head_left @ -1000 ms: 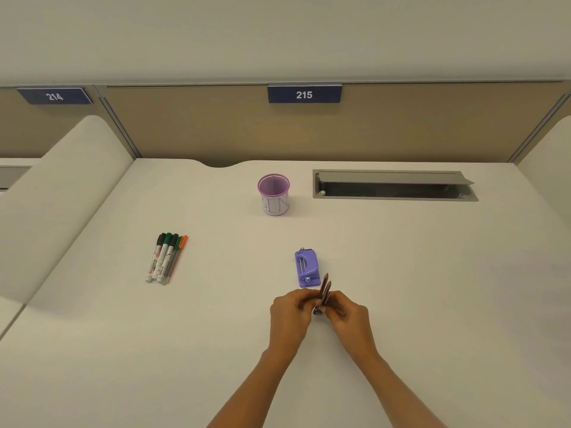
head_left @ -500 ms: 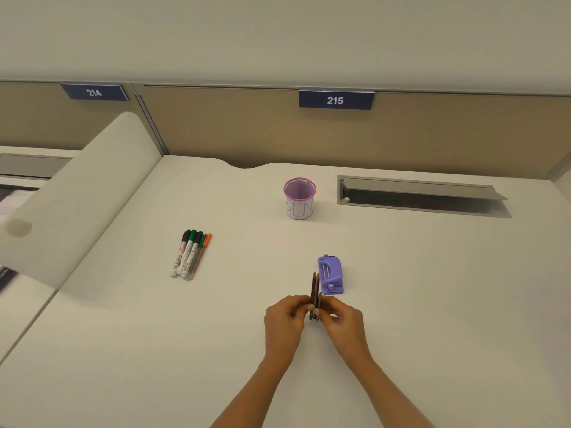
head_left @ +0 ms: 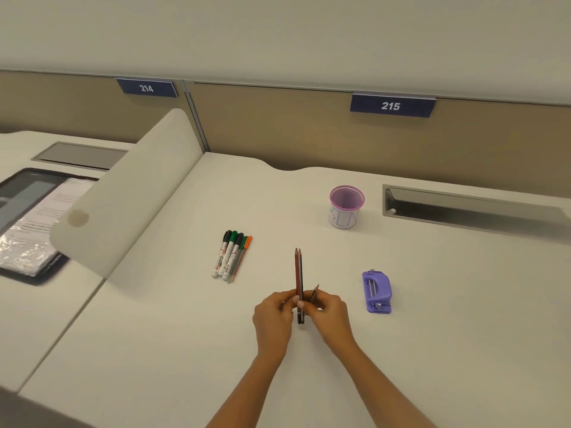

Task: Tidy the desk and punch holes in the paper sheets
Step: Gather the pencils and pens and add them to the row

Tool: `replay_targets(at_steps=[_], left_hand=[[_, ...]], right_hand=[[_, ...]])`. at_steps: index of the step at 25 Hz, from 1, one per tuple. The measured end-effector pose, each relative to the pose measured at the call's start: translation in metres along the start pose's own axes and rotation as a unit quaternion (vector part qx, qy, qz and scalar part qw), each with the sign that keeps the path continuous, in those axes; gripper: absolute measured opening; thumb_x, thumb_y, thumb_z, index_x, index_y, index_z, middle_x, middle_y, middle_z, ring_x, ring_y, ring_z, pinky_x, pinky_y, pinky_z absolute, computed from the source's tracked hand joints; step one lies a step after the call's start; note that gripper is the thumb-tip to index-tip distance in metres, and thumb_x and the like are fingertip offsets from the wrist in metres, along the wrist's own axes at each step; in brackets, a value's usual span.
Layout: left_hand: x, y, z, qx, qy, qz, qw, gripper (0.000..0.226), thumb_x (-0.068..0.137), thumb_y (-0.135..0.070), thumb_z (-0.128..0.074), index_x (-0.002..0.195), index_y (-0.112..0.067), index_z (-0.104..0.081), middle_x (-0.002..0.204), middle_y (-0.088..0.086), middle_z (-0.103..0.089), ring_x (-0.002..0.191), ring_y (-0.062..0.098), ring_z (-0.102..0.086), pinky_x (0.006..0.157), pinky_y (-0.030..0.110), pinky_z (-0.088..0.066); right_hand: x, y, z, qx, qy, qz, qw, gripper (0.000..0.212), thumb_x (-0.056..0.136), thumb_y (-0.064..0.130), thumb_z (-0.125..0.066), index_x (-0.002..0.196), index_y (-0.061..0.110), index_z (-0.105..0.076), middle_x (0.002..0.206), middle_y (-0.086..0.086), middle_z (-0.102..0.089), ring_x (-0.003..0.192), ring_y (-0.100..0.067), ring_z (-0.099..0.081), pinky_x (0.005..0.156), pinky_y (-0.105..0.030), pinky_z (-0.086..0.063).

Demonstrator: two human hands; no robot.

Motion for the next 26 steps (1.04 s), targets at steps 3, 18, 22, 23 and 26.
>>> replay_targets(at_steps=[3, 18, 22, 23, 26], left_hand=[[0.029, 0.011, 0.023, 0.052, -0.008, 0.021, 0.998, 0.025, 0.092, -0.017, -0.057, 0.108, -0.027, -0.074, 0.095, -0.005, -0.077, 0.08, 0.008, -0.069, 0.069, 0.016, -0.051], [0.144, 0.04, 0.117, 0.074, -0.095, 0.024, 0.992, 0.03, 0.095, -0.017, -0.05, 0.123, -0.014, -0.062, 0.116, 0.006, -0.068, 0.102, 0.022, -0.065, 0.085, 0.035, -0.053], [0.16, 0.057, 0.131, 0.119, -0.05, 0.054, 0.99, 0.034, 0.095, -0.022, -0.05, 0.127, -0.012, -0.058, 0.124, 0.008, -0.062, 0.106, 0.023, -0.063, 0.086, 0.035, -0.049], [0.162, 0.06, 0.131, 0.134, -0.029, 0.056, 0.989, 0.035, 0.095, -0.024, -0.051, 0.127, -0.012, -0.058, 0.125, 0.009, -0.062, 0.106, 0.025, -0.063, 0.087, 0.036, -0.049], [0.164, 0.062, 0.131, 0.153, -0.003, 0.06, 0.986, 0.036, 0.094, -0.025, -0.052, 0.127, -0.01, -0.057, 0.123, 0.012, -0.062, 0.106, 0.028, -0.063, 0.086, 0.037, -0.048]], right_hand=[[0.028, 0.016, -0.039, -0.031, 0.012, -0.045, 0.998, 0.022, 0.084, 0.022, -0.073, 0.103, 0.01, -0.074, 0.096, -0.006, -0.077, 0.085, -0.021, -0.073, 0.087, -0.034, -0.059], [0.119, 0.061, -0.134, -0.124, 0.021, -0.243, 0.962, 0.024, 0.074, 0.014, -0.08, 0.088, 0.003, -0.065, 0.086, -0.012, -0.072, 0.069, -0.026, -0.07, 0.053, -0.03, -0.058], [0.124, 0.066, -0.145, -0.138, 0.01, -0.232, 0.963, 0.03, 0.071, 0.017, -0.082, 0.093, 0.002, -0.067, 0.09, -0.012, -0.075, 0.077, -0.028, -0.074, 0.073, -0.04, -0.062], [0.125, 0.067, -0.148, -0.147, 0.009, -0.228, 0.962, 0.03, 0.072, 0.019, -0.082, 0.092, 0.003, -0.067, 0.09, -0.012, -0.075, 0.077, -0.028, -0.074, 0.073, -0.039, -0.062], [0.124, 0.071, -0.148, -0.165, 0.006, -0.227, 0.96, 0.031, 0.072, 0.022, -0.082, 0.092, 0.003, -0.067, 0.09, -0.011, -0.075, 0.068, -0.025, -0.072, 0.058, -0.03, -0.06]])
Point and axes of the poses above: each hand's wrist, its own x-axis towards the middle knuckle, its own z-axis out of the back of the hand, y = z × x, the point moved 3 cm from there along x, towards the middle knuckle
